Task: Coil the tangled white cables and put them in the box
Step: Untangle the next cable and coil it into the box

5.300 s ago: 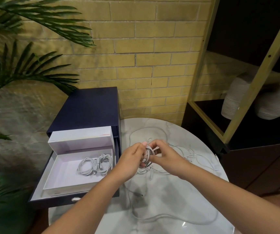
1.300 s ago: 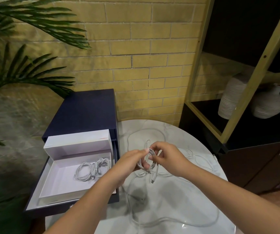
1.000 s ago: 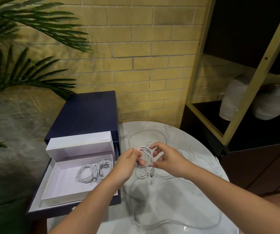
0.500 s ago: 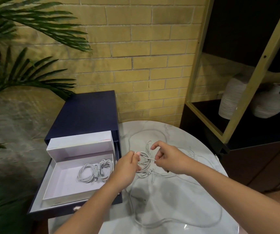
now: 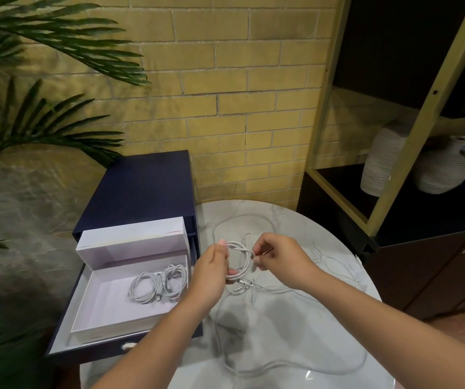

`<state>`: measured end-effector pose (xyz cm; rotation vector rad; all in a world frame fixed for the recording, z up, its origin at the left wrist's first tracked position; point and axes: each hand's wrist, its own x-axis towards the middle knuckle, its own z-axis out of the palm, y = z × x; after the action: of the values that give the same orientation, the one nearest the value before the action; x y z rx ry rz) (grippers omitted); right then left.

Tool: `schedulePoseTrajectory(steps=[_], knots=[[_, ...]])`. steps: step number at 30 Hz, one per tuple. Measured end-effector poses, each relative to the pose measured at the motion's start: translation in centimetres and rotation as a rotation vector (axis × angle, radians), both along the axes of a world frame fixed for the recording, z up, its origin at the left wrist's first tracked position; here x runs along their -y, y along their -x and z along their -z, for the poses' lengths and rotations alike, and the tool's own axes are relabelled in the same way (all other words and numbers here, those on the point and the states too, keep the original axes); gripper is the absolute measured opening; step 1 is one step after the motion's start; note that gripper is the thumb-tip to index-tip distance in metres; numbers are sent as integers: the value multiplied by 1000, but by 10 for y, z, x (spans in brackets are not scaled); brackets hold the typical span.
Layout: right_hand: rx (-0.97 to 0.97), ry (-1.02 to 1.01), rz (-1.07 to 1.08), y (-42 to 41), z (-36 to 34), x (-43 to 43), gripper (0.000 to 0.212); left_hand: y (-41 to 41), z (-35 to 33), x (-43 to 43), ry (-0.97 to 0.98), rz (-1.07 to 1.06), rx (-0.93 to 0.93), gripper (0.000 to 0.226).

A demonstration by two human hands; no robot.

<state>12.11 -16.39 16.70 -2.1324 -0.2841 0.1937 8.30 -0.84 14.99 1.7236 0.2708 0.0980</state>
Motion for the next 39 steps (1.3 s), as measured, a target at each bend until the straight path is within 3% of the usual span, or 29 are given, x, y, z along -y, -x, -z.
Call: schedulePoseTrajectory(steps=[5, 10, 14, 21, 28, 39], knots=[[-281, -536, 108, 10, 7, -10, 5, 0, -1, 5, 162, 12, 24, 38], [-300, -598, 97, 9, 5, -7, 23, 0, 3, 6, 293, 95, 4, 32], [-323, -648, 114, 8, 4, -7, 21, -3, 11, -4, -72, 142, 3, 28], [-331, -588, -28, 7, 0, -6, 34, 0, 6, -8, -15, 183, -4, 18], [-146, -176, -171, 8, 3, -2, 52, 2, 3, -6, -150, 244, 81, 15], [-200, -313, -178, 6, 3, 7, 56, 2, 6, -12, -166, 194, 96, 9]])
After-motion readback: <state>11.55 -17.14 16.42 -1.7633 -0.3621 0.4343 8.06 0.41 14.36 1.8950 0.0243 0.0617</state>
